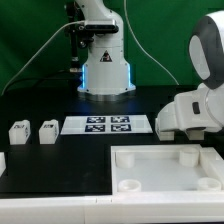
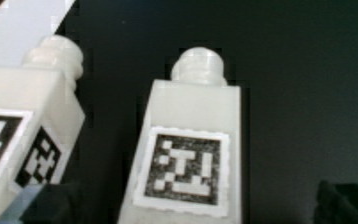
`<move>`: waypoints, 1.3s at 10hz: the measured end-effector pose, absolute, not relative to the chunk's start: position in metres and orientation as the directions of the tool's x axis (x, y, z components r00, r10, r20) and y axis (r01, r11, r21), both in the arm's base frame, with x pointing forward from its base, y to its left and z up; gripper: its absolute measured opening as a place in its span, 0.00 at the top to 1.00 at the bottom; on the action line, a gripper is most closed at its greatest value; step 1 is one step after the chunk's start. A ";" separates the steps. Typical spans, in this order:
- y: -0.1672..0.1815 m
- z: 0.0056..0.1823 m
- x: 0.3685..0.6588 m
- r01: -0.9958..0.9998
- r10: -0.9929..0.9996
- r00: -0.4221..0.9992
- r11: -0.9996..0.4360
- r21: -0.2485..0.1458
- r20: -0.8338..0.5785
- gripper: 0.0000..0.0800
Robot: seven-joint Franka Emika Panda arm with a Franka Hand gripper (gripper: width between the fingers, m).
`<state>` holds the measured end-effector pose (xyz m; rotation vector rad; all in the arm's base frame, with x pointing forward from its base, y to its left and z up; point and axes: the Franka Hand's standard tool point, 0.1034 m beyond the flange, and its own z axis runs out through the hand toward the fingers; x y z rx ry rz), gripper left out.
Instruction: Assemble one leg
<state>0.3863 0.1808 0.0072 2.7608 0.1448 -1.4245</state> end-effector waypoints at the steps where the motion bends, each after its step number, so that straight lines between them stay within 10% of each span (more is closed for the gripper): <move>1: 0.181 0.007 0.386 0.096 0.068 0.576 -0.995 -0.015 -0.814 0.19; 4: 0.181 0.007 0.386 0.096 0.068 0.576 -0.995 -0.015 -0.815 0.64; 13: 0.181 0.007 0.386 0.096 0.068 0.575 -0.995 -0.015 -0.815 0.63</move>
Offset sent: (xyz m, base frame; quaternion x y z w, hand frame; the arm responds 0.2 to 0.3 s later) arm 0.0000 0.0000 0.0000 0.0000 0.0000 0.0000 1.0000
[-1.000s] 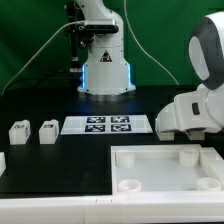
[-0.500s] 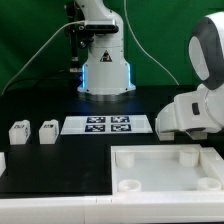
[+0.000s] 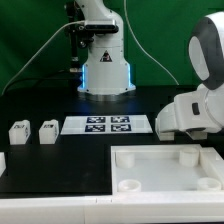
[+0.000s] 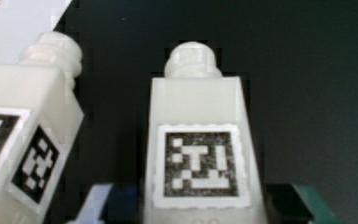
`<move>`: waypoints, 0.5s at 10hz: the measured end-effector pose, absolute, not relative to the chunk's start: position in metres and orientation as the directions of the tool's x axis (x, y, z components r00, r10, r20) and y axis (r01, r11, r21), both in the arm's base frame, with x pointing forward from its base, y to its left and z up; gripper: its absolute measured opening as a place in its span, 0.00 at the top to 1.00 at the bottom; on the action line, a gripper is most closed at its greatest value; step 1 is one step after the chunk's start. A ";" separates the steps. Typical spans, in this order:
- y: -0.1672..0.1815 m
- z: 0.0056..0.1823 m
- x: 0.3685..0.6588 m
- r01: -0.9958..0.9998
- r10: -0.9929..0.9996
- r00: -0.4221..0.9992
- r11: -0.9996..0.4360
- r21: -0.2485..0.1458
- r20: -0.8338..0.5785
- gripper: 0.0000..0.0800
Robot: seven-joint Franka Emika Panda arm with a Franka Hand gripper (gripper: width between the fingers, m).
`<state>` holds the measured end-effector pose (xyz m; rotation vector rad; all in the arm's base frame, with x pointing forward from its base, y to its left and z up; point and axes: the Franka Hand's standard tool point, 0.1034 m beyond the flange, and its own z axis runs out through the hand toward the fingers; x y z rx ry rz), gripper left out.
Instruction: Assemble one leg
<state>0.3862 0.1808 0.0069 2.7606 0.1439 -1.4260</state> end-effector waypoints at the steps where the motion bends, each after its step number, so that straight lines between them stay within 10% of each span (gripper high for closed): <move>1: 0.181 0.007 0.388 0.095 0.069 0.583 -0.995 -0.015 -0.809 0.63; 5: 0.174 0.050 0.438 0.205 0.190 0.746 -0.977 -0.052 -0.638 0.63</move>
Offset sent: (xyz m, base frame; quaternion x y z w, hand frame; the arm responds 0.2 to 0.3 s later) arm 0.0308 -0.0164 0.0498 -0.0426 0.0074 -0.0712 0.9965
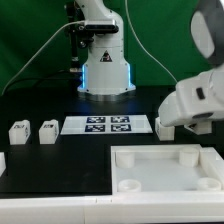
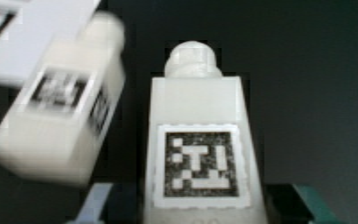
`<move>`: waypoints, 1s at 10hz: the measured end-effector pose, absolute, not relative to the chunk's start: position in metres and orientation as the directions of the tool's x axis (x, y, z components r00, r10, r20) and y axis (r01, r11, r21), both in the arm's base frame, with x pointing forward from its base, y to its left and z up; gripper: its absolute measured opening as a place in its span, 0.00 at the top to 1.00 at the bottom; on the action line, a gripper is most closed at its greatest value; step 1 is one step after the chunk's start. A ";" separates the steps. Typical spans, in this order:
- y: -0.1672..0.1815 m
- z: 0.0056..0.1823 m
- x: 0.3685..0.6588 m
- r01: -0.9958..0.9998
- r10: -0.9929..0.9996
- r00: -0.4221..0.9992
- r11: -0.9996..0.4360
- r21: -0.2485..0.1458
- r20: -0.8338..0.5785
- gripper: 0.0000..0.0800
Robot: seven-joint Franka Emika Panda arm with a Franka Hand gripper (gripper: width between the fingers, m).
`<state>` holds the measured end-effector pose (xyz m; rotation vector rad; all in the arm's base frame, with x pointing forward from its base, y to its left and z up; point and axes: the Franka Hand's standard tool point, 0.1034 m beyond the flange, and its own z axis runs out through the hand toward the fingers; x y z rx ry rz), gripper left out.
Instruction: Assemble one leg
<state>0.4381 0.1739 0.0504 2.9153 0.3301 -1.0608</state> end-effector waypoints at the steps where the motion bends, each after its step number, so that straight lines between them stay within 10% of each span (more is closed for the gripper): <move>1: 0.168 0.072 0.440 0.246 0.230 0.789 -0.968 -0.051 -0.569 0.63; 7: 0.146 0.151 0.494 0.236 0.236 0.972 -0.971 -0.027 -0.001 0.63; 10: 0.148 0.146 0.496 0.244 0.216 0.917 -0.969 -0.043 0.335 0.63</move>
Offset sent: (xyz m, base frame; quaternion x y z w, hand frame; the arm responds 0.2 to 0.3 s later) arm 0.0228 -0.0272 0.0437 -0.0109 0.2642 -0.0108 0.9643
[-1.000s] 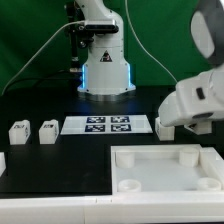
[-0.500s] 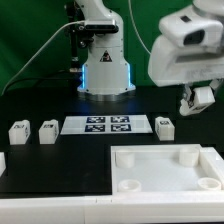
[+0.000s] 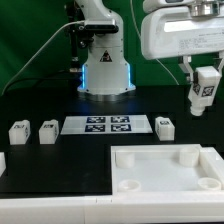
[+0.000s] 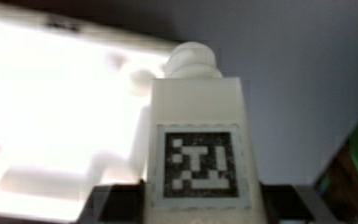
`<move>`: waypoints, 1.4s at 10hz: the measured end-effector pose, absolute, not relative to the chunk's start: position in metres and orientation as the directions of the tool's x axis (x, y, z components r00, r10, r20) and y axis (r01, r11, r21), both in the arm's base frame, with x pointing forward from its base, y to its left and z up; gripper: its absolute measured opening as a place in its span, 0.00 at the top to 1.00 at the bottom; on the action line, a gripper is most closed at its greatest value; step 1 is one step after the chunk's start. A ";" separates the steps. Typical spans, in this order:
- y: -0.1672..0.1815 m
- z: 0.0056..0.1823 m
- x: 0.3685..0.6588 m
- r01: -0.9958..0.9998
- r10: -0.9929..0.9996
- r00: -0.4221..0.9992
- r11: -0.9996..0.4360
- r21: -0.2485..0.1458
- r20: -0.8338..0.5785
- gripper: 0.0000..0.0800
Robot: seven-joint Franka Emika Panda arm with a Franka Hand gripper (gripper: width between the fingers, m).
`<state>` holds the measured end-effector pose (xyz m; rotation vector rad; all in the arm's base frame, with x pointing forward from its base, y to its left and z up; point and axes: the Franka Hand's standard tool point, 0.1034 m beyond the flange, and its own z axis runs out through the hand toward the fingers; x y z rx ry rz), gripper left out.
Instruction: Assemble one leg
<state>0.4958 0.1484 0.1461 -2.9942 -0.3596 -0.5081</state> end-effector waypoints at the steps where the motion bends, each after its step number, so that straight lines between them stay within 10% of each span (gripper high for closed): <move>1: 0.149 0.146 0.493 0.245 0.200 0.880 -0.968 -0.051 0.430 0.63; 3: 0.146 0.141 0.491 0.249 0.199 0.868 -0.967 -0.051 0.455 0.63; 4: 0.123 0.175 0.552 0.297 0.266 0.830 -0.955 0.015 0.490 0.63; 7: 0.114 0.168 0.608 0.301 0.274 0.808 -0.953 0.034 0.522 0.63; 14: 0.109 0.140 0.608 0.321 0.297 0.821 -0.946 0.036 0.488 0.63</move>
Offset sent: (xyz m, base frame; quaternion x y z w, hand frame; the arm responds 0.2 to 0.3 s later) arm 0.0964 -0.0385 0.0494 -0.0332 0.0184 -0.0769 0.9963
